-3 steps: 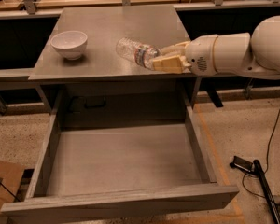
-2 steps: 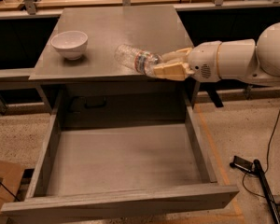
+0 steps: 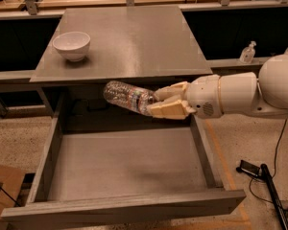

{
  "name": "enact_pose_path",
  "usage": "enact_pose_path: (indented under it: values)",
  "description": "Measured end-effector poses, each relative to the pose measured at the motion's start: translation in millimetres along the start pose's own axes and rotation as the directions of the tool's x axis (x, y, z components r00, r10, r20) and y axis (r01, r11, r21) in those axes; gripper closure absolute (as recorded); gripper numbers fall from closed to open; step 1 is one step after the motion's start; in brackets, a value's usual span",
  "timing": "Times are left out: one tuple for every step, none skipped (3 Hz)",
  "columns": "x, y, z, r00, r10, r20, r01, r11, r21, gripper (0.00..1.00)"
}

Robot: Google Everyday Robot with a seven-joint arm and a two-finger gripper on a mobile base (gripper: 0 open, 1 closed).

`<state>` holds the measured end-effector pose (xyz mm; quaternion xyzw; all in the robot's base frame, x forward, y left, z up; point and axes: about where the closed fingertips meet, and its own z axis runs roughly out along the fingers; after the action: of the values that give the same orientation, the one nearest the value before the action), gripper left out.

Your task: Place water bottle into top drawer

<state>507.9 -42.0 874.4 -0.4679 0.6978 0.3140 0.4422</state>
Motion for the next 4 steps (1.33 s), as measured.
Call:
enact_pose_path:
  values:
    - [47.9, 26.2, 27.0, 0.999, 0.02, -0.038, -0.023, 0.9973, -0.069, 1.0]
    - [99.4, 38.4, 55.6, 0.997, 0.065, -0.051, -0.07, 0.9935, -0.09, 1.0]
    - [145.3, 49.4, 85.5, 0.989, 0.137, -0.049, -0.141, 0.985, -0.099, 0.82]
    - [177.2, 59.2, 105.6, 0.977, 0.214, -0.021, -0.215, 0.9727, -0.088, 0.51]
